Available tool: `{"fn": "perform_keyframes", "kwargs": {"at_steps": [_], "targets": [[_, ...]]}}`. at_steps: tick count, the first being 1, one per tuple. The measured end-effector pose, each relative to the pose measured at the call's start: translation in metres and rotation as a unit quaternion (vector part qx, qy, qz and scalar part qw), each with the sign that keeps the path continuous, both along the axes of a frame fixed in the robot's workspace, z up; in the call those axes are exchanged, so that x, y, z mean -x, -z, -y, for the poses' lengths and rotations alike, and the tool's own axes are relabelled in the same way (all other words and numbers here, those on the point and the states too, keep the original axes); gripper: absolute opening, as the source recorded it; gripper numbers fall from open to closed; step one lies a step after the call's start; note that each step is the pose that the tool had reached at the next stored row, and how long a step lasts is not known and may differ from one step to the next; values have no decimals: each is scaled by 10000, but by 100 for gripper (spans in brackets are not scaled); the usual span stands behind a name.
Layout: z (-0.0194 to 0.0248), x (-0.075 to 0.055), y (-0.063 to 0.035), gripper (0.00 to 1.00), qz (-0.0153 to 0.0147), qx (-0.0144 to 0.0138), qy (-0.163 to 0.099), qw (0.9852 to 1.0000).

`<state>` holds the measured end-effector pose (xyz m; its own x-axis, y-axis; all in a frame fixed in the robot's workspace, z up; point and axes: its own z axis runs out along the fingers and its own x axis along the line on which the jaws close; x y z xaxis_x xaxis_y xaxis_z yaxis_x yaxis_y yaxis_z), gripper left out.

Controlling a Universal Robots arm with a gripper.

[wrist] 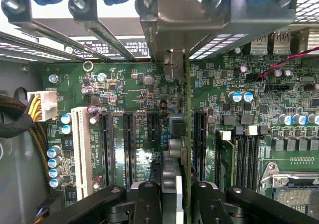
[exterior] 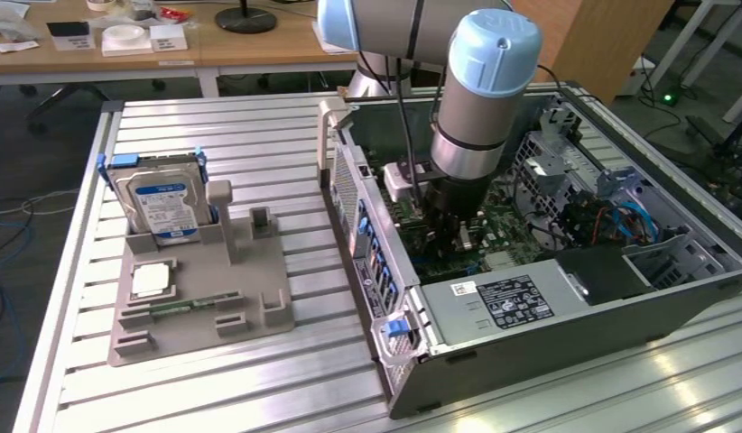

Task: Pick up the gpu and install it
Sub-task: 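Insert the gpu into the slot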

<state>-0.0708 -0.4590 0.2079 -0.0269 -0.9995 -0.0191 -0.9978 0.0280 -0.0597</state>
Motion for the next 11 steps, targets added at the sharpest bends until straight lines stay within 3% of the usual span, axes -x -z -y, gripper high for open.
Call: {"fn": "perform_keyframes", "kwargs": {"at_steps": [4,5,7,10,11], "targets": [[0,0,1,28,1,-2,0,10000],[0,0,1,35,1,-1,0,10000],[0,0,-14,35,4,1,0,10000],[0,0,-84,35,16,-1,0,10000],[0,0,-162,35,36,0,0,10000]]}}
